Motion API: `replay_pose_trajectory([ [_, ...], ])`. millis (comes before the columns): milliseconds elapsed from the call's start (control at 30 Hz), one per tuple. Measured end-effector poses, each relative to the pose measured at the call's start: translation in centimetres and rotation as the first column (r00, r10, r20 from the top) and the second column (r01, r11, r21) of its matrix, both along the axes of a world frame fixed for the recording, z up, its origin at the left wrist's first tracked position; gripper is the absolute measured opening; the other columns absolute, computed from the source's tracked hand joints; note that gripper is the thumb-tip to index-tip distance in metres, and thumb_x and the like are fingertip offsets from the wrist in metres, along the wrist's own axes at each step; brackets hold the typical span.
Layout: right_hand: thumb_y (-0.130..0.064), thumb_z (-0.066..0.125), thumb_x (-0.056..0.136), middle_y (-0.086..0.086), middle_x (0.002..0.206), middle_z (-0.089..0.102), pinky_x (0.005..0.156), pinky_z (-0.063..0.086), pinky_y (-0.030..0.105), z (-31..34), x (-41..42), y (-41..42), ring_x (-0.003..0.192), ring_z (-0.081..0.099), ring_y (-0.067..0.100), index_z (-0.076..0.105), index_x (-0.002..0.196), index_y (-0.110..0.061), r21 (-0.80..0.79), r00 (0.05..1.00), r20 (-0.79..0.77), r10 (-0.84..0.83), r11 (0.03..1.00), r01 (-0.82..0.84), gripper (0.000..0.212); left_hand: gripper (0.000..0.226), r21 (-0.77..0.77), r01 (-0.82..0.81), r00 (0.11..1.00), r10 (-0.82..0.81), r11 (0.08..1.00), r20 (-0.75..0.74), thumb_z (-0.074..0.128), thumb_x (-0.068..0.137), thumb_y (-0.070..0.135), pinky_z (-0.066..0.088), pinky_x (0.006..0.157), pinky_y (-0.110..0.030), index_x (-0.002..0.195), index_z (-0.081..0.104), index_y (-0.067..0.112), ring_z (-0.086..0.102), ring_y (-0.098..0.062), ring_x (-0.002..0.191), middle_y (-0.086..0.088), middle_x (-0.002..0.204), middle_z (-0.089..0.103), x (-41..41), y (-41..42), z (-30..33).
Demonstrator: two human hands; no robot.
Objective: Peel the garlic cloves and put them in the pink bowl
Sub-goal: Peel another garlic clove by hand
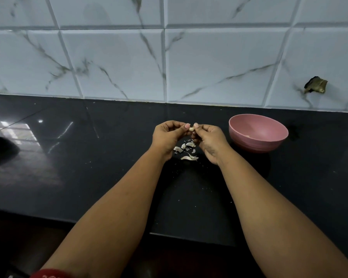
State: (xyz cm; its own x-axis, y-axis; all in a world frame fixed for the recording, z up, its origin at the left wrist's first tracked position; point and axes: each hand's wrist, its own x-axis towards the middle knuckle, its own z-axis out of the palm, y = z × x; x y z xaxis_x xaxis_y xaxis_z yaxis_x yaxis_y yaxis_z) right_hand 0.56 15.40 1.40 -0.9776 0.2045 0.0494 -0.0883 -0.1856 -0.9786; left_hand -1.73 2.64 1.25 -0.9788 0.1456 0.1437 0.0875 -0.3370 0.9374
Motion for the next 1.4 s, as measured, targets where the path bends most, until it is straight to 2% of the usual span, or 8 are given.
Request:
replay_pose_trajectory([
  [133,-0.005,0.056,0.096,0.003,0.079,0.066,0.065,0.05,0.015,-0.1,-0.3,0.4,0.072,0.062,0.008,0.065,0.089,-0.01,0.129,0.994,-0.076,-0.081,0.987,0.09,0.012,0.005,-0.027,-0.077,0.997,0.077,0.997,-0.017,0.073,0.083,-0.001,0.055,0.067,-0.02,0.085,0.069,-0.001,0.07,-0.014,0.07,-0.011,0.077,0.072,-0.2,-0.1,-0.2],
  [233,0.009,0.062,0.086,0.001,0.086,0.069,0.078,0.054,0.017,0.1,0.1,1.0,0.082,0.067,0.008,0.065,0.096,-0.014,0.23,0.977,-0.182,-0.107,0.962,0.148,0.026,0.009,-0.091,-0.123,0.992,0.12,0.988,-0.032,0.076,0.081,0.001,0.054,0.068,-0.02,0.088,0.071,0.002,0.071,-0.018,0.077,-0.012,0.081,0.073,-0.5,-0.1,-0.5],
  [400,-0.007,0.075,0.081,0.002,0.083,0.074,0.08,0.056,0.027,-0.3,0.1,1.1,0.079,0.071,0.013,0.066,0.098,-0.02,0.46,0.967,-0.236,-0.091,0.866,0.194,0.024,0.011,-0.147,-0.174,0.983,0.164,0.974,-0.079,0.079,0.078,0.002,0.055,0.075,-0.025,0.086,0.072,0.006,0.073,-0.021,0.082,-0.014,0.084,0.074,-0.9,-0.2,-0.9],
  [600,-0.017,0.078,0.077,-0.001,0.077,0.075,0.08,0.058,0.042,-0.8,-0.2,1.0,0.077,0.072,0.013,0.057,0.089,-0.033,0.528,0.963,-0.235,-0.134,0.814,0.242,0.029,0.012,-0.225,-0.2,0.976,0.173,0.954,-0.133,0.082,0.077,0.006,0.053,0.071,-0.022,0.083,0.072,0.012,0.07,-0.015,0.079,-0.009,0.082,0.074,-0.8,-0.3,-1.0],
  [867,-0.018,0.075,0.074,-0.003,0.07,0.073,0.082,0.055,0.046,-0.8,-0.4,1.0,0.08,0.07,0.017,0.054,0.086,-0.033,0.54,0.966,-0.21,-0.149,0.806,0.242,0.028,0.014,-0.249,-0.166,0.981,0.134,0.954,-0.141,0.081,0.076,0.002,0.052,0.068,-0.016,0.085,0.072,0.008,0.067,-0.007,0.071,-0.003,0.076,0.071,-0.6,-0.3,-0.6],
  [1067,-0.013,0.075,0.075,0.003,0.069,0.073,0.069,0.054,0.033,-0.4,-0.2,0.9,0.071,0.07,0.021,0.055,0.086,-0.027,0.492,0.968,-0.175,-0.183,0.835,0.246,0.027,0.013,-0.241,-0.123,0.986,0.091,0.963,-0.141,0.08,0.077,0.002,0.054,0.071,-0.019,0.084,0.072,0.008,0.069,-0.008,0.072,-0.004,0.077,0.071,-0.5,-0.2,-0.7],
  [1233,-0.005,0.074,0.078,0.006,0.069,0.07,0.067,0.054,0.03,-0.2,0.1,0.7,0.064,0.068,0.017,0.054,0.089,-0.02,0.32,0.982,-0.118,-0.149,0.93,0.18,0.027,0.011,-0.185,-0.093,0.992,0.075,0.978,-0.101,0.075,0.081,-0.001,0.054,0.074,-0.022,0.089,0.071,0.006,0.07,-0.015,0.078,-0.009,0.082,0.072,-0.6,-0.3,-0.6],
  [1400,0.002,0.059,0.087,0.006,0.073,0.066,0.054,0.046,0.015,0.1,0.0,0.2,0.057,0.06,0.007,0.06,0.089,-0.011,0.129,0.994,-0.049,-0.1,0.986,0.105,0.014,0.008,-0.072,-0.033,0.999,0.033,0.997,-0.009,0.07,0.085,-0.004,0.054,0.064,-0.019,0.088,0.069,0.004,0.069,-0.012,0.068,-0.009,0.078,0.07,-0.2,-0.1,-0.2],
])
